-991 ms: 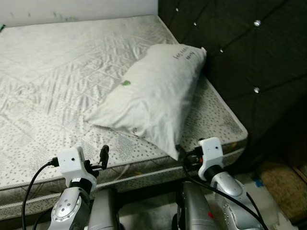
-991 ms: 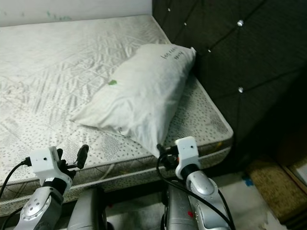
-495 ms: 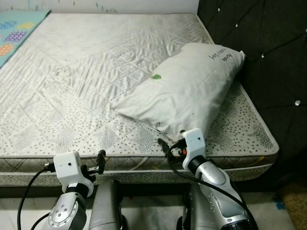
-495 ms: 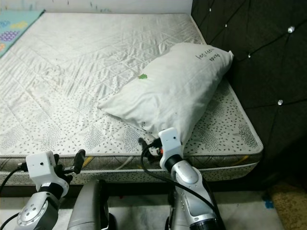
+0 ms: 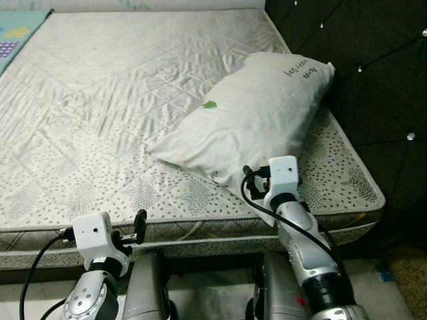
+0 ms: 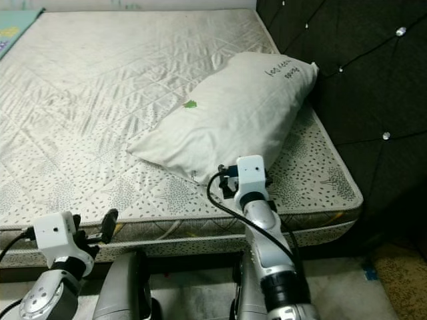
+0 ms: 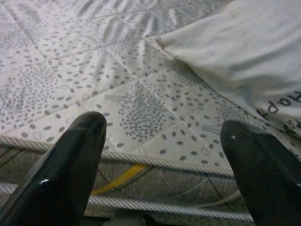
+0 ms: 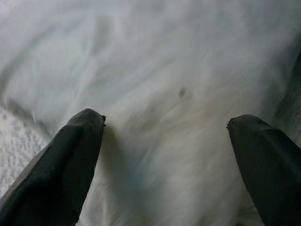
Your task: Clean up the room
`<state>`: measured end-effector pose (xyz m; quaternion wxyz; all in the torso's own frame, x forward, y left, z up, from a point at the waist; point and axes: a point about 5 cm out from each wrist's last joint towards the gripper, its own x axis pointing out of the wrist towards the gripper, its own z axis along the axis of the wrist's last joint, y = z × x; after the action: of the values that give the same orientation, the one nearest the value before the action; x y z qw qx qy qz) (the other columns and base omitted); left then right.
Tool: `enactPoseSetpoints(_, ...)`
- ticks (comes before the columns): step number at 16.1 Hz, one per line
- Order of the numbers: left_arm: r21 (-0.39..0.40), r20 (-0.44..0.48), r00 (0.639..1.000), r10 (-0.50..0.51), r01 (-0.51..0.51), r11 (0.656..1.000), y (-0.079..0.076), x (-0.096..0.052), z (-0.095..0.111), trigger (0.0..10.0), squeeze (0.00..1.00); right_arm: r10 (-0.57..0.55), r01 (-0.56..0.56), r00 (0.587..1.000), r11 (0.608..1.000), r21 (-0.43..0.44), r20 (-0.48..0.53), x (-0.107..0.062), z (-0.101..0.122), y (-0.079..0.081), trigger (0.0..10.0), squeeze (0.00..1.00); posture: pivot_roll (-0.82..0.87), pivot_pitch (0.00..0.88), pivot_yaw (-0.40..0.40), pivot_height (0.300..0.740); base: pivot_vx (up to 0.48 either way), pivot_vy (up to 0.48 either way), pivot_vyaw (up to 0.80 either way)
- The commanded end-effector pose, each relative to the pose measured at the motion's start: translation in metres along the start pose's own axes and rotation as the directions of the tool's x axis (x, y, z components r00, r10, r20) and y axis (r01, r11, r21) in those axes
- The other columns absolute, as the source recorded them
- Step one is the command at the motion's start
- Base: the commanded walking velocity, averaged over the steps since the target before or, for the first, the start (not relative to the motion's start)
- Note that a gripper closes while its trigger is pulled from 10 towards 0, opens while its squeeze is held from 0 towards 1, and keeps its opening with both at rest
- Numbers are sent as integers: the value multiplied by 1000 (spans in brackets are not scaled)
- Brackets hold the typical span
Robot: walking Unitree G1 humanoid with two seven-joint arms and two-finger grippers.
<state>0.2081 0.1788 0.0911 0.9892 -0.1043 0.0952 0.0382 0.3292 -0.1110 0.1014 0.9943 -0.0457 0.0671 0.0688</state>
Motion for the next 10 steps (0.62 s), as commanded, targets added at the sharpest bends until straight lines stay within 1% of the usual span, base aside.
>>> enactPoseSetpoints(1,11,-1,1000,19,-19,1000,3,-4,2,10000,0,24,-25,998,1000,-11,-58,2,-8,7,10000,0,40,167,2,561,0,0,0)
enactPoseSetpoints(3,12,-4,1000,26,-26,1000,4,-7,3,10000,0,60,-65,991,997,-32,-123,4,-18,15,10000,0,47,174,-1,561,0,0,0)
enactPoseSetpoints(5,13,-12,999,32,-32,999,5,-11,2,10000,0,52,-62,981,997,-51,-189,3,-31,16,10000,0,54,180,-2,561,0,0,0)
enactPoseSetpoints(7,14,-17,999,33,-32,999,5,-12,2,10000,0,46,-56,976,998,-41,-213,4,-36,16,10000,0,56,182,-1,561,0,0,0)
enactPoseSetpoints(8,16,-19,999,31,-30,999,5,-11,2,10000,0,25,-40,975,997,-64,-223,4,-38,15,10000,0,60,179,1,561,0,0,0)
enactPoseSetpoints(10,19,-19,999,29,-29,999,6,-10,3,10000,0,24,-39,973,997,-60,-230,6,-40,17,10000,0,65,176,6,561,0,0,0)
